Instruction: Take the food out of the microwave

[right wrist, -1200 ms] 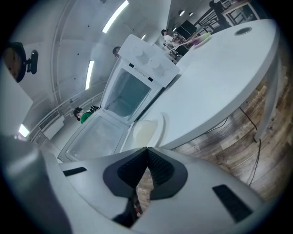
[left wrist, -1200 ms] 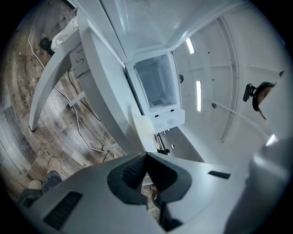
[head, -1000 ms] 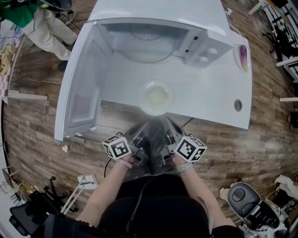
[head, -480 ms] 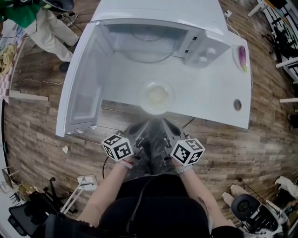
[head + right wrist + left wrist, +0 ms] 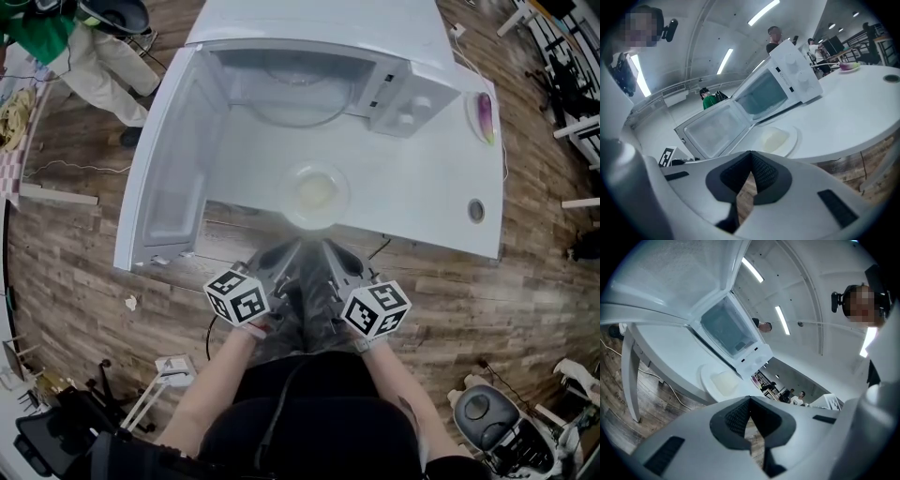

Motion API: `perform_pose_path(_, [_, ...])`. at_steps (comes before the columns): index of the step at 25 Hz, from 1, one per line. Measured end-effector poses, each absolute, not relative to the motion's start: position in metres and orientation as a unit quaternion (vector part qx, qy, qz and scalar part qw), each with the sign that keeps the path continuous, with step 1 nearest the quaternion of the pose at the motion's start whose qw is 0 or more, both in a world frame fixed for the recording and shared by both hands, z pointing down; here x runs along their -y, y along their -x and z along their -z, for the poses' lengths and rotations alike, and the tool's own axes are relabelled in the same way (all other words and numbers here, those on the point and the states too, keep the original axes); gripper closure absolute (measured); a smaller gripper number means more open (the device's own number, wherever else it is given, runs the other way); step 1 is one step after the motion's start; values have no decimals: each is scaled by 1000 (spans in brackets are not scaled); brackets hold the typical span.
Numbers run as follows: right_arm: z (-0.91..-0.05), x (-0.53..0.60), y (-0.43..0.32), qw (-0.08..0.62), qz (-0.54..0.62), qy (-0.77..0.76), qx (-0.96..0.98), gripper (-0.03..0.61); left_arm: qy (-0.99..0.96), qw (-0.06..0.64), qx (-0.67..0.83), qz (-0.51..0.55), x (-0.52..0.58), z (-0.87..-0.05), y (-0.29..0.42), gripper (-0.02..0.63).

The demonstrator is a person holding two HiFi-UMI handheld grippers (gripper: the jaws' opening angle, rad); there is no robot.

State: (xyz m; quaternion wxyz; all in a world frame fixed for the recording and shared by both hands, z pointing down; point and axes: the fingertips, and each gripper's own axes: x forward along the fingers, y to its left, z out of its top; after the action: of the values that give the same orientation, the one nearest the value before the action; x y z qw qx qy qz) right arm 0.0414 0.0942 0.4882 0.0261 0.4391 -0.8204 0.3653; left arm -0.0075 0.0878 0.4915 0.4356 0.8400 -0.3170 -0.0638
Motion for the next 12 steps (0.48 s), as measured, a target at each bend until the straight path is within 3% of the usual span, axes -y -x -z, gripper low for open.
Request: perform_pose_path(12, [-468,-96,-33,35,-328,-428,841,560,-857,403,316,55,-90,-473,4,604])
